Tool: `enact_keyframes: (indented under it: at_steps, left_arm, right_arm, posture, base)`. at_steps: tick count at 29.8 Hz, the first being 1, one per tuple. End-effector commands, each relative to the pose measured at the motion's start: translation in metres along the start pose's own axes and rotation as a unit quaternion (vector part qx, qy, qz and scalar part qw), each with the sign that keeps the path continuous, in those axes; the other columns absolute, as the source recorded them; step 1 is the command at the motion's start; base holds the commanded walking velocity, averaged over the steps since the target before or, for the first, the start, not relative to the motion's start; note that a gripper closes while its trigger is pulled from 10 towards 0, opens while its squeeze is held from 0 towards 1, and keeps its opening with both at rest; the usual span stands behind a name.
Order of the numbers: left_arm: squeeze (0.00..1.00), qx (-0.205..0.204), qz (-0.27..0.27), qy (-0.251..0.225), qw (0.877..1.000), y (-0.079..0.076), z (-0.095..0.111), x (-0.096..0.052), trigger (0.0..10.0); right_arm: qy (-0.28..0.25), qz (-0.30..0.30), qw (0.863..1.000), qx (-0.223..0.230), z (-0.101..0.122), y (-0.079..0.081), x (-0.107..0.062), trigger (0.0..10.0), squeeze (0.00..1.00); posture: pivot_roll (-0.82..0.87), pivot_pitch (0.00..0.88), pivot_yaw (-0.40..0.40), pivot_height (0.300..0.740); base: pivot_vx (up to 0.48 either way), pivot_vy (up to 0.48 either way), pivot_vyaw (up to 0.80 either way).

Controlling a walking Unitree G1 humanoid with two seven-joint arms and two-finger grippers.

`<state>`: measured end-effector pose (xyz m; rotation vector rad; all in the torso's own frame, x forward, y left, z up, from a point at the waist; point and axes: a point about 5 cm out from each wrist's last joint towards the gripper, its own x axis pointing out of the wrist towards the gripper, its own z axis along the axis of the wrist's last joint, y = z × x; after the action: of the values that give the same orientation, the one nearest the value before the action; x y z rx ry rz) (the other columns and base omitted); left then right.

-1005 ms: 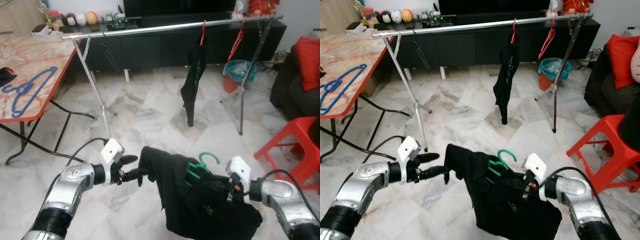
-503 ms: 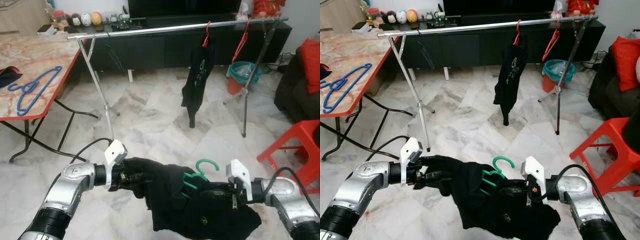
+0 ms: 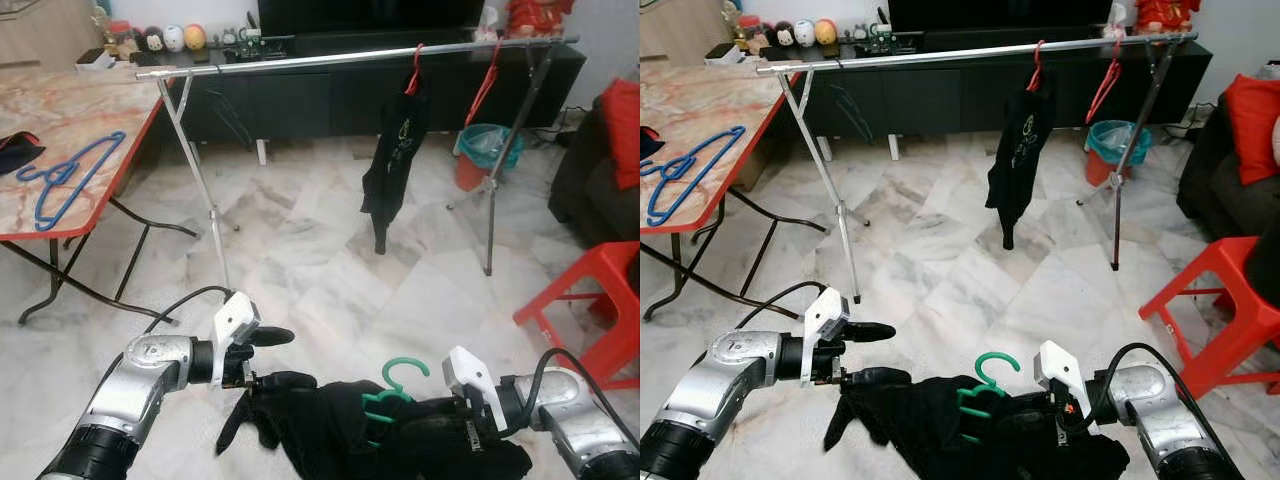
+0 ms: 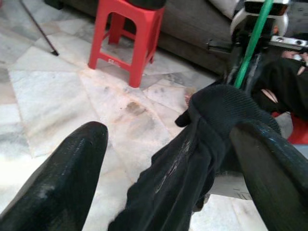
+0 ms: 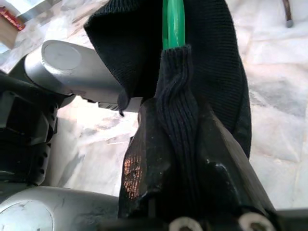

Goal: Hang hanger

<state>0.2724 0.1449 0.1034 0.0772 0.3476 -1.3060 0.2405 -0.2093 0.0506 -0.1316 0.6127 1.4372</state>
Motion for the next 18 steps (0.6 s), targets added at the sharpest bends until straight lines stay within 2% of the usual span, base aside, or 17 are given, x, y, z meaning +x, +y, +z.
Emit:
enact_keyframes:
  at_steps: [1,2,3,4,7,10,12,14,18]
  left_arm:
    - [1.0,0.008,-0.021,0.003,1.0,-0.005,0.002,0.0,10.0]
    - [1.0,0.011,-0.024,0.004,1.0,-0.006,0.003,0.0,10.0]
    - [0.35,0.016,-0.033,0.003,0.999,-0.008,0.004,0.0,10.0]
    - [0.0,0.02,-0.048,0.007,0.999,-0.011,0.005,0.0,10.0]
    - [0.0,0.025,-0.057,0.023,0.998,-0.012,0.004,-0.001,10.0]
    - [0.0,0.035,-0.041,0.058,0.997,-0.009,-0.002,-0.002,10.0]
    - [0.0,0.052,-0.007,0.134,0.99,0.0,-0.021,-0.003,10.0]
    - [0.0,0.052,-0.005,0.142,0.989,0.001,-0.025,-0.003,10.0]
    - [0.0,0.042,-0.004,0.127,0.991,0.001,-0.026,0.001,10.0]
  right_arm:
    - [-0.004,0.007,1.0,-0.013,0.005,-0.001,0.0,10.0,0.0]
    - [-0.004,0.008,1.0,-0.012,0.005,-0.001,0.001,10.0,0.0]
    - [-0.004,0.009,1.0,-0.012,0.004,-0.001,0.001,10.0,0.0]
    - [-0.002,0.012,1.0,-0.011,0.004,-0.001,0.002,10.0,0.0]
    - [-0.001,0.013,1.0,-0.011,0.004,-0.002,0.003,10.0,0.0]
    - [0.001,0.014,1.0,-0.013,0.004,-0.003,0.004,10.0,0.0]
    - [-0.005,0.017,1.0,-0.022,0.01,-0.005,0.008,10.0,0.0]
    - [-0.007,0.018,1.0,-0.024,0.012,-0.005,0.009,10.0,0.0]
    - [-0.014,0.03,0.998,-0.044,0.021,-0.005,0.014,10.0,0.0]
  posture:
    - [0.03,0.018,0.008,0.74]
    - [0.03,0.016,0.006,0.74]
    - [0.03,0.015,0.004,0.74]
    - [0.03,0.011,-0.002,0.74]
    - [0.03,0.007,-0.005,0.74]
    - [0.04,0.004,-0.005,0.74]
    - [0.03,0.0,-0.006,0.74]
    - [0.03,0.0,-0.006,0.74]
    - [0.04,0.0,-0.008,0.74]
  base:
    - [0.0,0.0,0.0]
    - [0.0,0.0,0.0]
    - [0.0,0.0,0.0]
    - [0.0,0.0,0.0]
    - [0.0,0.0,0.0]
    - [0.0,0.0,0.0]
    - [0.0,0.0,0.0]
    - [0.0,0.0,0.0]
    - [0.0,0.0,0.0]
